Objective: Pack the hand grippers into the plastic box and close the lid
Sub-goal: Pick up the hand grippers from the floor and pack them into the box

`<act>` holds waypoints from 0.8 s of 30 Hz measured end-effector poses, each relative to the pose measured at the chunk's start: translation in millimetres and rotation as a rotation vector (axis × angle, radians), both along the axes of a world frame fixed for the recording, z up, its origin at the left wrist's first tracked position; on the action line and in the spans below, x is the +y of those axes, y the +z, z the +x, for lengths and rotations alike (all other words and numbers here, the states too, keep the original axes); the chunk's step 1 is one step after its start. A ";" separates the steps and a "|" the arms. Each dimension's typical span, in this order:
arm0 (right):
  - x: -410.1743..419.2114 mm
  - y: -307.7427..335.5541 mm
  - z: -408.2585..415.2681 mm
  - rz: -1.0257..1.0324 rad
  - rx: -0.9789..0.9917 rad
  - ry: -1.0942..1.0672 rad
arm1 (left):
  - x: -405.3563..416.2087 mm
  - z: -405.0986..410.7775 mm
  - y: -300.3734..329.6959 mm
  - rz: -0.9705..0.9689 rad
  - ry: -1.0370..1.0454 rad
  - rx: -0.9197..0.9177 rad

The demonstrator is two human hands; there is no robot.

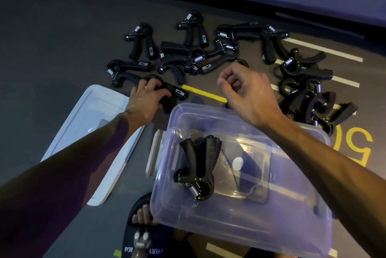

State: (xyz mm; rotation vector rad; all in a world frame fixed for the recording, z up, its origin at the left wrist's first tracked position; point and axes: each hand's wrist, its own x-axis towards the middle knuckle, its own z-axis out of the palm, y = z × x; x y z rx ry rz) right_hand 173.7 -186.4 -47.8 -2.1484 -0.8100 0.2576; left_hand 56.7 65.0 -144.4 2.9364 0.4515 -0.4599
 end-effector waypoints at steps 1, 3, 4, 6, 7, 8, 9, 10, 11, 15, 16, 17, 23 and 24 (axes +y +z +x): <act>0.3 -0.8 0.8 0.001 0.003 0.004 | -1.6 0.7 -1.5 0.032 -0.018 -0.013; 1.0 -1.1 1.8 0.007 0.005 0.009 | -2.3 1.7 -3.4 0.084 -0.030 -0.050; 1.2 -1.2 2.0 0.011 0.006 0.011 | -2.1 2.0 -3.9 0.099 -0.039 -0.061; 1.1 -1.3 2.5 0.019 0.011 0.008 | -2.4 2.1 -3.7 0.098 -0.067 -0.089; 0.9 -1.1 2.7 0.018 0.013 0.003 | -1.8 2.9 -3.0 0.085 -0.074 -0.107; 1.1 -0.8 2.5 0.016 0.013 -0.002 | -0.9 4.3 -0.8 0.061 -0.066 -0.135; 1.3 -0.1 2.1 0.014 0.013 -0.008 | 0.4 6.1 2.0 0.027 -0.045 -0.178; 1.5 1.2 1.4 0.015 0.013 -0.014 | 0.7 8.2 6.7 -0.020 -0.013 -0.233; 1.6 2.9 0.5 0.016 0.012 -0.018 | -0.1 10.7 12.6 -0.071 0.017 -0.302; 0.3 15.2 -3.5 0.035 -0.003 -0.015 | -10.5 19.5 47.6 -0.297 0.105 -0.526; -0.4 19.0 -5.0 0.048 0.004 -0.020 | -15.4 19.5 58.1 -0.387 0.119 -0.550; -1.7 23.4 -6.9 0.066 0.018 -0.030 | -20.4 18.3 68.7 -0.488 0.129 -0.571; -9.9 46.1 -17.3 0.182 0.120 -0.107 | -48.3 2.6 126.9 -0.939 0.132 -0.649; -11.4 49.8 -19.9 0.216 0.154 -0.103 | -53.3 -1.6 135.7 -1.009 0.119 -0.633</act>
